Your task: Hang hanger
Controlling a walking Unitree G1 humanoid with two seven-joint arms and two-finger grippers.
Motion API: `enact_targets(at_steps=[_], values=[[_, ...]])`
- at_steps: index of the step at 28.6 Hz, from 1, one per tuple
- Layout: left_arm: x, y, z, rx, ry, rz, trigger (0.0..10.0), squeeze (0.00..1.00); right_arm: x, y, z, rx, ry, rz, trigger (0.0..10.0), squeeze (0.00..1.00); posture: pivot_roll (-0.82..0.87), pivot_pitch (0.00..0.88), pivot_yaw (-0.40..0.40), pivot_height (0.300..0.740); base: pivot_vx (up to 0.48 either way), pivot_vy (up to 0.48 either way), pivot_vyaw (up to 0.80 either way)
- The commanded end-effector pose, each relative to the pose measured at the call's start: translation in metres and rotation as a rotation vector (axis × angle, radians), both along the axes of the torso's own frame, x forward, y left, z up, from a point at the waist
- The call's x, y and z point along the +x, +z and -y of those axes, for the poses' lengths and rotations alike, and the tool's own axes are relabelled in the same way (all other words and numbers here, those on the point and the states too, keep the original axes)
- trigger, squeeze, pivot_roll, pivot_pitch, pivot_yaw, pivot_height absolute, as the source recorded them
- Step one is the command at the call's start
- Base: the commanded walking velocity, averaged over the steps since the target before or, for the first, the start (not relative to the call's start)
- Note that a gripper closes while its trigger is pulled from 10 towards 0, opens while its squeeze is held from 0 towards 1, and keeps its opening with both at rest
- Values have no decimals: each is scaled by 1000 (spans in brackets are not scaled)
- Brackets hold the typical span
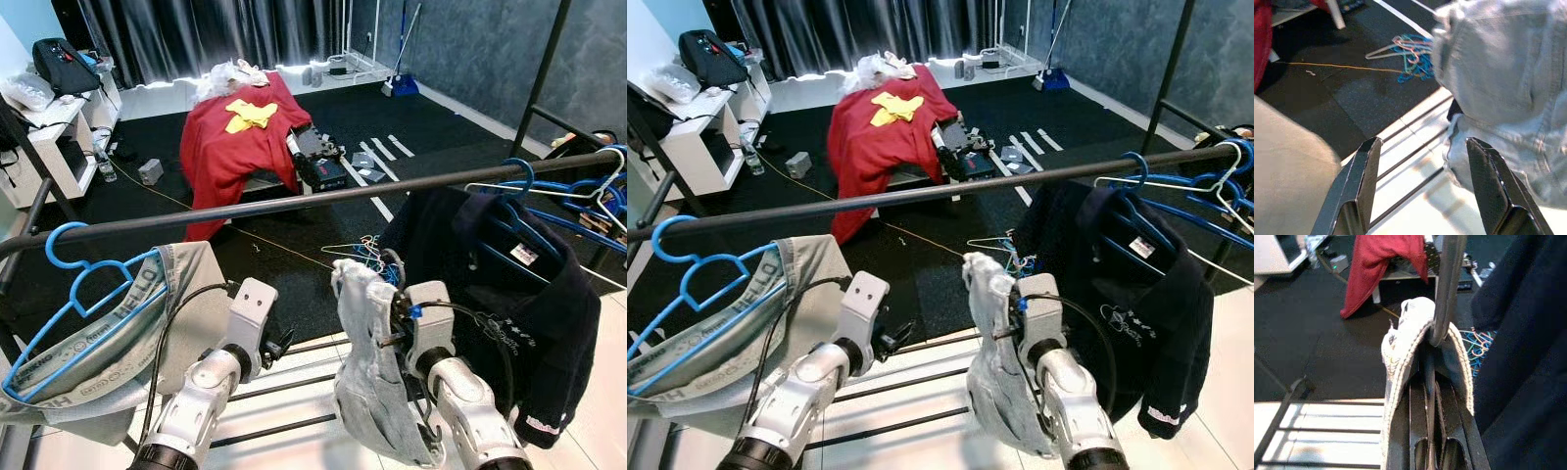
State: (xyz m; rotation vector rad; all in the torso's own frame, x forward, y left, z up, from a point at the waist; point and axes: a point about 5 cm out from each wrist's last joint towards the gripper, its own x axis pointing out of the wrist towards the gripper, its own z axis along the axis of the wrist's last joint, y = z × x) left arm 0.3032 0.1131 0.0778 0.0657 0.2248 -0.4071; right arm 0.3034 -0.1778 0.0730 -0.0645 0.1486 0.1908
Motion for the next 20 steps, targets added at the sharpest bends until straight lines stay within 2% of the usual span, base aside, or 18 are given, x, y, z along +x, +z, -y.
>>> enact_targets(at_steps=[1, 6, 11, 20], values=[[-2, -7, -6, -39, 51, -28, 10000, 0, 4, 7, -4, 27, 1, 47, 10000, 0, -78, 17, 43, 740, 0, 0, 0], [-1, -3, -9, -61, 67, -15, 10000, 0, 7, 10, -9, 23, 2, 63, 10000, 0, -80, 14, 40, 740, 0, 0, 0], [-5, -1, -1, -61, -11, -11, 10000, 0, 12, 10, -6, 16, -42, 76, 10000, 0, -76, 10, 33, 740, 0, 0, 0], [-7, 0, -1, -58, -16, -4, 10000, 0, 14, 14, -7, 30, -43, 87, 10000, 0, -71, 16, 29, 740, -370, 0, 0]])
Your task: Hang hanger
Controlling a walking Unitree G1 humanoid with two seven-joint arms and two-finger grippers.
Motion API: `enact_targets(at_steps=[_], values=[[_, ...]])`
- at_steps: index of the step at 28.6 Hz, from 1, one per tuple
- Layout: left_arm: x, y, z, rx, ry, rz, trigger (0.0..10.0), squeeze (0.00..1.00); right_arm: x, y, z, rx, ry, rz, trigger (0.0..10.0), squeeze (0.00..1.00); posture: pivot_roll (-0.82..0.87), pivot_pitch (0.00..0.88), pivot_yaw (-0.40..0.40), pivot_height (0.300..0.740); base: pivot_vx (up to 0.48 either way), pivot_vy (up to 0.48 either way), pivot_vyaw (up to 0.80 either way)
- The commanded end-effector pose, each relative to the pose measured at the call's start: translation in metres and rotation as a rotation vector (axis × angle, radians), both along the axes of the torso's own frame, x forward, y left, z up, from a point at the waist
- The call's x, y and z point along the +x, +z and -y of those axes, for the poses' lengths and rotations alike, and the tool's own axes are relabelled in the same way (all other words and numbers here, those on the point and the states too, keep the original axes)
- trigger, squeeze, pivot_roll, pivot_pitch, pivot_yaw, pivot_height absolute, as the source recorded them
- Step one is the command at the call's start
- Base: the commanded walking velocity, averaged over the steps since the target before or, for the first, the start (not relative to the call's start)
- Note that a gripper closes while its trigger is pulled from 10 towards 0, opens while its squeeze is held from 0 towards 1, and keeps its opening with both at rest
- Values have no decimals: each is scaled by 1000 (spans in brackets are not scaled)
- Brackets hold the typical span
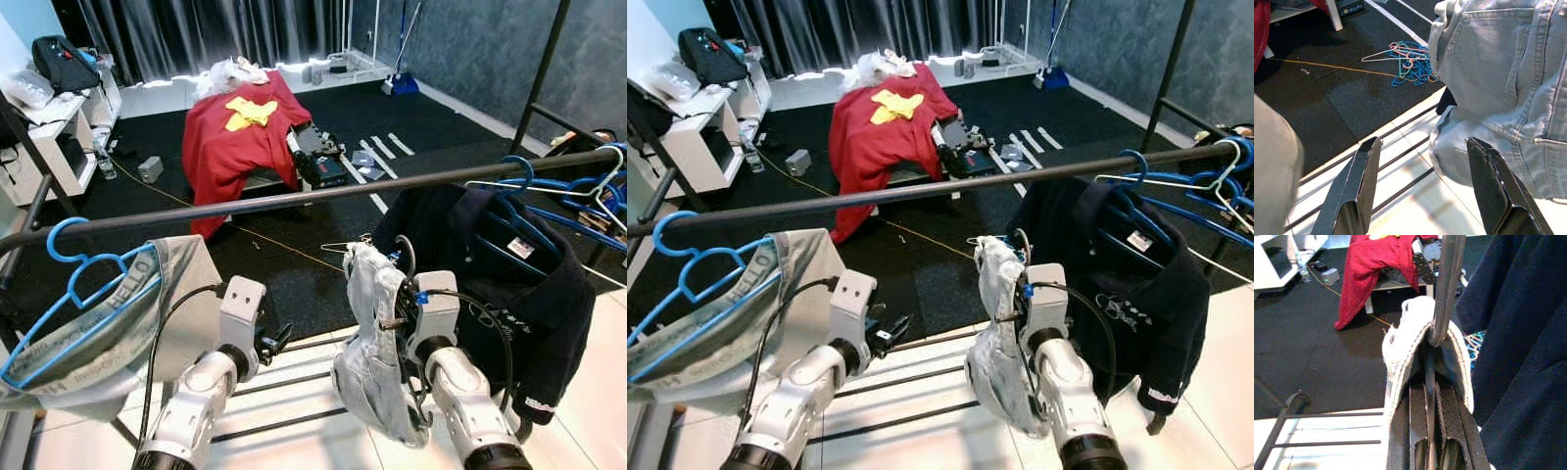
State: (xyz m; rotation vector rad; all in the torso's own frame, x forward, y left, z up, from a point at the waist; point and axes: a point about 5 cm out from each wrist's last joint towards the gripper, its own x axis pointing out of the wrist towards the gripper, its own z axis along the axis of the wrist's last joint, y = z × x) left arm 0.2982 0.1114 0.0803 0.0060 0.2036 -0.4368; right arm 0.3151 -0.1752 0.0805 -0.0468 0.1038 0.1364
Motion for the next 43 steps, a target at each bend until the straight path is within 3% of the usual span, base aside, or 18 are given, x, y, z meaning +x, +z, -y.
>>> enact_targets(at_steps=[1, 13, 26, 30, 36, 43], values=[[-1, -1, -4, 5, 11, -7, 10000, 0, 3, 7, -5, 12, 14, 44, 10000, 0, -70, 18, 30, 740, -364, 0, 0], [1, 0, -6, 4, 20, 0, 10000, 0, 4, 6, -7, 14, 19, 40, 10000, 0, -67, 22, 33, 740, -335, 0, 0], [2, 2, -6, 59, -9, -11, 10000, 0, 5, 3, -6, 85, -11, 20, 10000, 0, -56, 26, 47, 740, 0, 0, 0], [5, -1, -9, 110, -4, -28, 10000, 0, 6, 2, -6, 110, -19, 7, 10000, 0, -56, 29, 54, 740, 0, 0, 0], [9, -2, -11, 117, 5, -40, 10000, 0, 7, 3, -7, 113, -21, 4, 10000, 0, -52, 30, 71, 740, 0, 0, 0], [15, 3, -2, 109, 9, -31, 10000, 0, 18, 15, -1, 158, -111, 17, 10000, 0, -54, 41, 55, 740, 0, 0, 0]])
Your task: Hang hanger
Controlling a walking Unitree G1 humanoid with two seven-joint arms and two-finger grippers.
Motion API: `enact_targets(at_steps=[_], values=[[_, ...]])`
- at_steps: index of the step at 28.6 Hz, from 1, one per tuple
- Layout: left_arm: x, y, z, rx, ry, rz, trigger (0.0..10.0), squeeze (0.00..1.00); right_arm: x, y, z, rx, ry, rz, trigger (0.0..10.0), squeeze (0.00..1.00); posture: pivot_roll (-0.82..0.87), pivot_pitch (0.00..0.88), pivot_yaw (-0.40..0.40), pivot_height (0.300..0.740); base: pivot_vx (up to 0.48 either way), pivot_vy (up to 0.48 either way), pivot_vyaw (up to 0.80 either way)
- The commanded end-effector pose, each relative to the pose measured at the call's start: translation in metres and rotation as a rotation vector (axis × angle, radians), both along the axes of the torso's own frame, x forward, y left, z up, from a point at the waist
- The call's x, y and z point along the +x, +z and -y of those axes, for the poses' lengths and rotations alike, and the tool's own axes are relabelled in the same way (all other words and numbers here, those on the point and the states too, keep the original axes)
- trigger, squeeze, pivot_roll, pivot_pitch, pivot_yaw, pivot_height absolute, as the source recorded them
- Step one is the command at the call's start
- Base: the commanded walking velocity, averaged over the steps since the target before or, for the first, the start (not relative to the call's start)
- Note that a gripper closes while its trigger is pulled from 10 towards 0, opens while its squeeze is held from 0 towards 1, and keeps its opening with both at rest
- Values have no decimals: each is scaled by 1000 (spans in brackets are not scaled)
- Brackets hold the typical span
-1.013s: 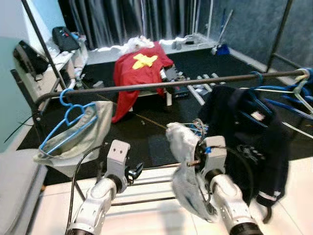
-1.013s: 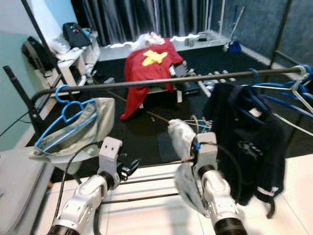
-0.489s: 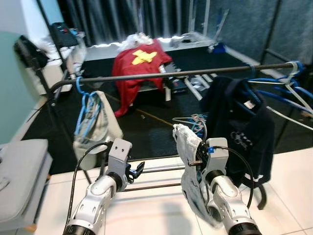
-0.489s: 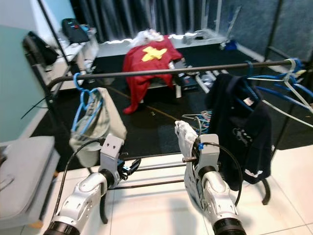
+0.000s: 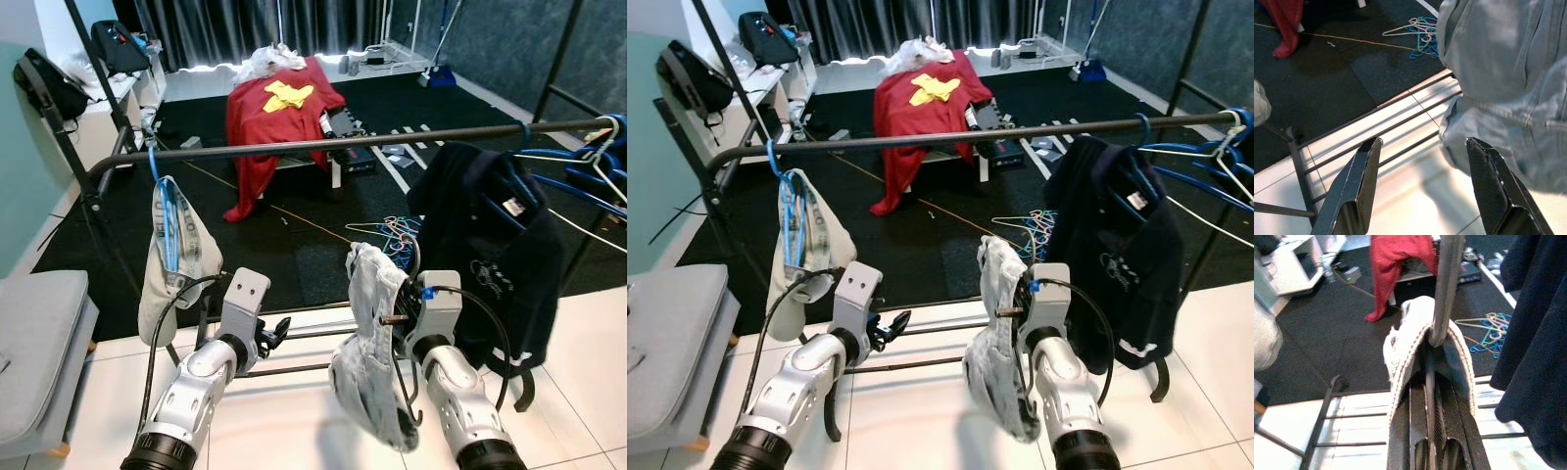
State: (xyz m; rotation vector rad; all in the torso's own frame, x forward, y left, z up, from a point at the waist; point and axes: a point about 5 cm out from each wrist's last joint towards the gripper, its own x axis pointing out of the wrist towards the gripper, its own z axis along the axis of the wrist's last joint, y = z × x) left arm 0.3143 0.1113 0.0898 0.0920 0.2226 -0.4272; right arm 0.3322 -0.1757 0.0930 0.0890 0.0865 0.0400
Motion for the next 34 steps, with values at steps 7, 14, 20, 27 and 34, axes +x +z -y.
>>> enact_targets(at_steps=[7, 14, 20, 27, 34], values=[[-8, -7, 20, 37, -166, -23, 10000, 1000, 24, 24, 17, 203, -220, 1, 10000, 0, -55, 58, 44, 740, 0, 0, 0], [-20, -1, 58, 50, -422, 10, 10000, 439, 37, 56, 16, 272, -257, 74, 10000, 0, -61, 68, 41, 740, 0, 0, 0], [-17, 7, 76, 3, -432, 54, 10000, 0, 40, 78, -5, 143, -111, 155, 10000, 0, -72, 67, 47, 740, 0, 0, 0], [-7, 5, 93, -12, -345, 55, 10000, 0, 48, 103, -29, 272, -41, 186, 10000, 0, -77, 58, 40, 740, 0, 0, 0], [-2, 6, 107, -43, -311, 23, 10000, 0, 50, 114, -38, 294, -27, 194, 10000, 0, -86, 51, 34, 740, 0, 0, 0]])
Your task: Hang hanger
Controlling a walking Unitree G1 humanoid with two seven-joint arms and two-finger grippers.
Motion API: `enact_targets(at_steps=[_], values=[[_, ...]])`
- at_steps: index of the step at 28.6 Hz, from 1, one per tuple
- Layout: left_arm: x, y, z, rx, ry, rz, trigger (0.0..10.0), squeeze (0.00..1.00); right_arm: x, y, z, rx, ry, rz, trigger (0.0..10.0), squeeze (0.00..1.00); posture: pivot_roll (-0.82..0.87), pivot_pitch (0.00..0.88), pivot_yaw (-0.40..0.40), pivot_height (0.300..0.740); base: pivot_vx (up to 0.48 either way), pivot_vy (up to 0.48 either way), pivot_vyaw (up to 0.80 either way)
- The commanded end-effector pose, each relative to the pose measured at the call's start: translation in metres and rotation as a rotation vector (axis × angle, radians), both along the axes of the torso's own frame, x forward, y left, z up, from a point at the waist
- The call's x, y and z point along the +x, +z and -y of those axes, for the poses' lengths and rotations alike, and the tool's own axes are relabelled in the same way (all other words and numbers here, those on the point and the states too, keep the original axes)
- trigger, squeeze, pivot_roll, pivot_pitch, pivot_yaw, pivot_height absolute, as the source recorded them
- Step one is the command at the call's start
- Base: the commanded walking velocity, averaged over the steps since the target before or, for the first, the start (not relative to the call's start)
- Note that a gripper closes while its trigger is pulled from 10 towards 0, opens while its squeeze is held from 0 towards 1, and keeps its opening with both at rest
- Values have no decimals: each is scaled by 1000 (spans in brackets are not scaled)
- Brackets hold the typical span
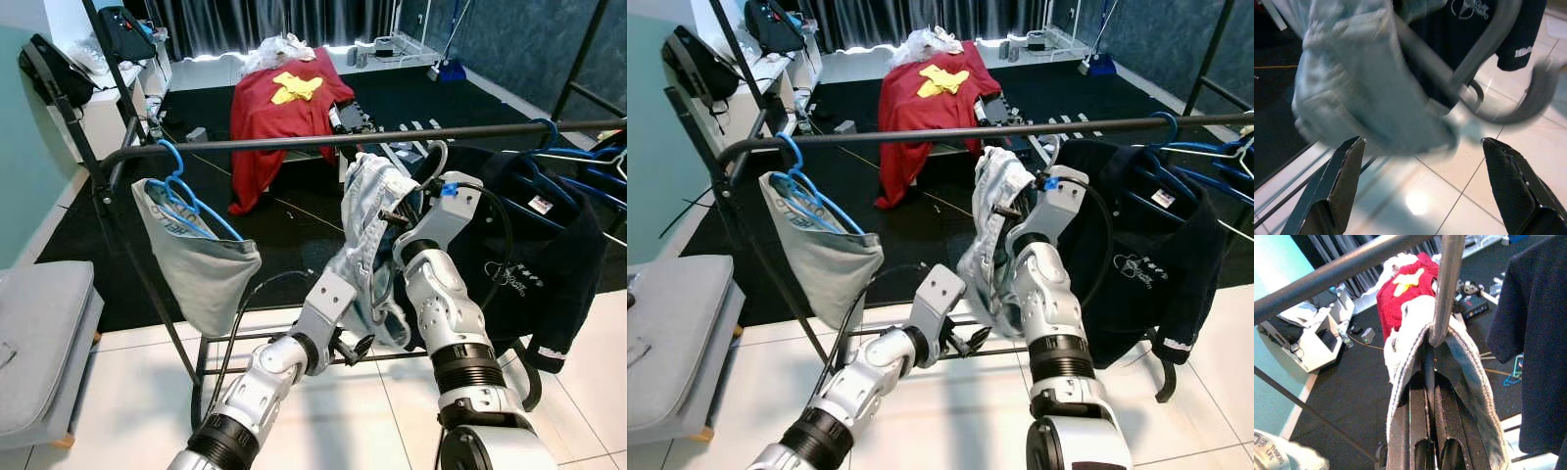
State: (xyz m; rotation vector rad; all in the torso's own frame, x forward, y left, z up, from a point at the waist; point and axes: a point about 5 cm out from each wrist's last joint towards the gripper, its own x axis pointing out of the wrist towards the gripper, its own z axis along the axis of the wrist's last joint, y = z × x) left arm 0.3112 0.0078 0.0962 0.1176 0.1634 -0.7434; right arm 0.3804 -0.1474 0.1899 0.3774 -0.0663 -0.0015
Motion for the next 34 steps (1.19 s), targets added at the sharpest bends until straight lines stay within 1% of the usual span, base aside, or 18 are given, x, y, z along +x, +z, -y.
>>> enact_targets(at_steps=[1, 3, 5, 7, 9, 11, 14, 18, 19, 20, 22, 23, 25, 26, 28, 30, 31, 34], values=[[1, -1, 4, -20, 6, -22, 10000, 0, 1, 17, -10, 1, 25, 54, 10000, 0, -86, 51, 34, 740, 0, 0, 0], [4, 0, 5, -34, 25, -36, 10000, 0, 1, 19, -13, 2, 36, 58, 10000, 0, -90, 51, 34, 740, 0, 0, 0], [10, 0, 4, -43, 88, -49, 10000, 0, 1, 21, -17, -1, 49, 62, 10000, 0, -95, 50, 35, 740, 0, 0, 0], [17, -1, -4, -12, 184, -29, 10000, 0, 0, 25, -21, 8, 63, 68, 10000, 0, -97, 50, 32, 740, 0, 0, 0], [17, -1, -4, -12, 184, -29, 10000, 0, 0, 25, -21, 8, 63, 68, 10000, 0, -97, 50, 32, 740, 0, 0, 0], [20, -3, -9, -4, 236, -20, 10000, 0, -1, 28, -24, 16, 76, 71, 10000, 0, -99, 49, 32, 740, 0, 0, 0], [22, -7, -13, 6, 275, -27, 10000, 0, -1, 31, -26, 32, 86, 70, 10000, 0, -102, 57, 29, 740, 0, 0, 0], [23, -9, -14, 9, 288, -31, 10000, 0, -2, 32, -26, 40, 89, 69, 10000, 0, -102, 57, 29, 740, 0, 0, 0], [23, -10, -13, -19, 301, -61, 10000, 0, -2, 34, -27, 43, 92, 71, 10000, 0, -105, 58, 30, 740, 0, 0, 0], [23, -10, -13, -19, 301, -61, 10000, 0, -2, 34, -27, 43, 92, 71, 10000, 0, -105, 58, 30, 740, 0, 0, 0], [24, -7, -6, -142, 292, -138, 10000, 0, -3, 36, -27, 43, 92, 75, 10000, 0, -115, 66, 34, 740, 0, 0, 0], [24, -7, -6, -142, 292, -138, 10000, 0, -3, 36, -27, 43, 92, 75, 10000, 0, -115, 66, 34, 740, 0, 0, 0], [23, -2, 3, -308, 230, -214, 10000, 0, -3, 36, -28, 39, 95, 71, 10000, 0, -121, 72, 32, 740, 0, 0, 0], [22, 0, 6, -352, 205, -233, 10000, 0, -3, 36, -28, 38, 97, 69, 10000, 0, -122, 72, 31, 740, 0, 0, 0], [22, 0, 6, -352, 205, -233, 10000, 0, -3, 36, -28, 38, 97, 69, 10000, 0, -122, 72, 31, 740, 0, 0, 0], [21, 2, 11, -389, 172, -249, 10000, 0, -3, 36, -30, 37, 101, 66, 10000, 0, -124, 75, 32, 740, 0, 0, 0], [21, 2, 11, -389, 172, -249, 10000, 0, -3, 36, -30, 37, 101, 66, 10000, 0, -124, 75, 32, 740, 0, 0, 0], [19, 3, 20, -384, 125, -254, 10000, 0, -3, 38, -34, 36, 112, 65, 10000, 0, -127, 78, 31, 740, 0, 0, 0]])
